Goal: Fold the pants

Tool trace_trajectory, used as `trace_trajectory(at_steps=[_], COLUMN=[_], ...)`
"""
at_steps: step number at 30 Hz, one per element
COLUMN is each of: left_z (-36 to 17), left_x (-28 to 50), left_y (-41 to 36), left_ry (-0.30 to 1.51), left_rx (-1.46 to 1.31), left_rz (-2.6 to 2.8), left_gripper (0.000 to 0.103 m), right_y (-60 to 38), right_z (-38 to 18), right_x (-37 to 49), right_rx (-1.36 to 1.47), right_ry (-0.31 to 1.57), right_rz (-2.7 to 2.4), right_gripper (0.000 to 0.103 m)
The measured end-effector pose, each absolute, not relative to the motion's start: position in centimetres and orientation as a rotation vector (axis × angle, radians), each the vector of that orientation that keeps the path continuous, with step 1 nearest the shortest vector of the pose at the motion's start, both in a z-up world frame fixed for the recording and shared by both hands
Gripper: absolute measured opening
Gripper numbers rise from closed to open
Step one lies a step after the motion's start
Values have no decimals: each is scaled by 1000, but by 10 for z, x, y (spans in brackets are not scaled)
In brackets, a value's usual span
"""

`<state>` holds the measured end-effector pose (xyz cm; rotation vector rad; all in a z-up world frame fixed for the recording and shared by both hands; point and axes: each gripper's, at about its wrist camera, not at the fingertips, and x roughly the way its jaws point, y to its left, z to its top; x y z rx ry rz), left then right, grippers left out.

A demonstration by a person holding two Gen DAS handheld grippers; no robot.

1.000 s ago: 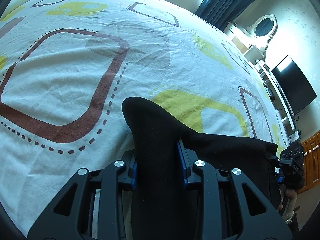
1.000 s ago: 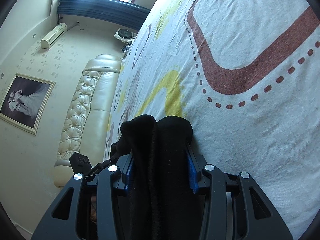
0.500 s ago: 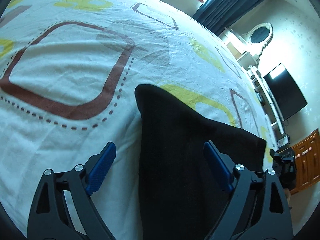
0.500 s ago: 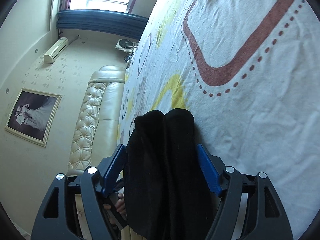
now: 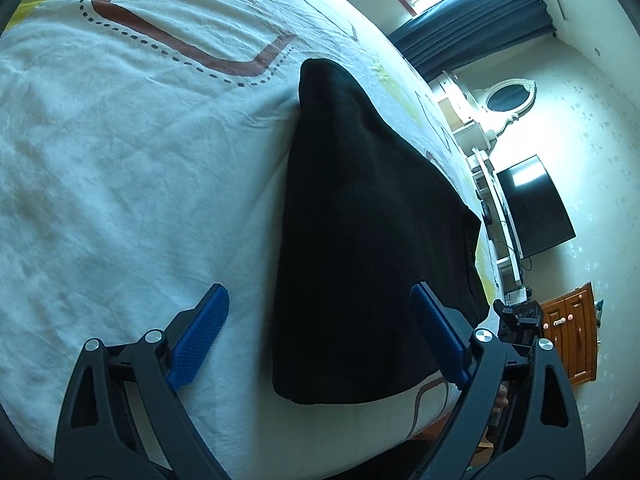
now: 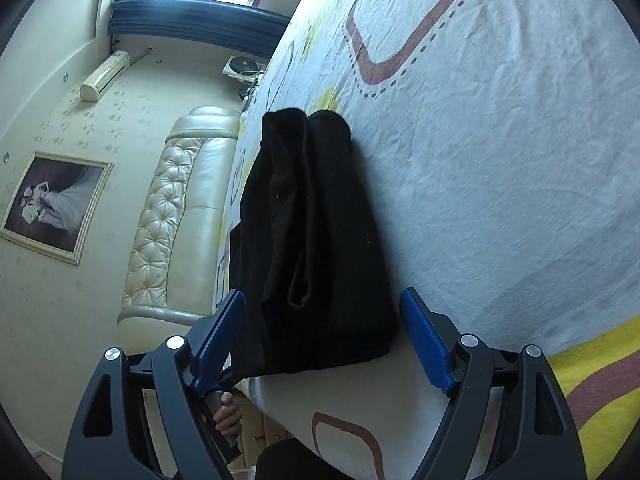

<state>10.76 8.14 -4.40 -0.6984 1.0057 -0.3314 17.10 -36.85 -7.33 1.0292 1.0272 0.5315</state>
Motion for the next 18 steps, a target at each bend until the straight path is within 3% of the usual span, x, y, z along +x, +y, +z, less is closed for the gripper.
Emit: trace_trajectory(at_steps=[5,6,7,8,10,18], left_z=[-48,-48,-47,-46,-46,-39], left_x=[109,108,107,106,106,103], left_y=[71,70,70,69,66,64], left_ry=[1014,1011,1011,1015,1032,1024], left_rx=[-727,-731,-737,-740,-731,-713], left_rz=[-288,-276,-266,-254,-248,-210], left_gripper=[92,92,92,91,67,49], right_y=[-352,-351,-349,-349,-353,-358], right_z=[-70,-70,-69,-70,-73,-70], right_x=[177,176,175,174,169,165], right_rx=[965,940,909,894,904,934], right_ry=[1046,1056,1073,1088,1078,1061], right_rz=[479,462,439,429,430,429], right_gripper=[81,75,59,54,48,43])
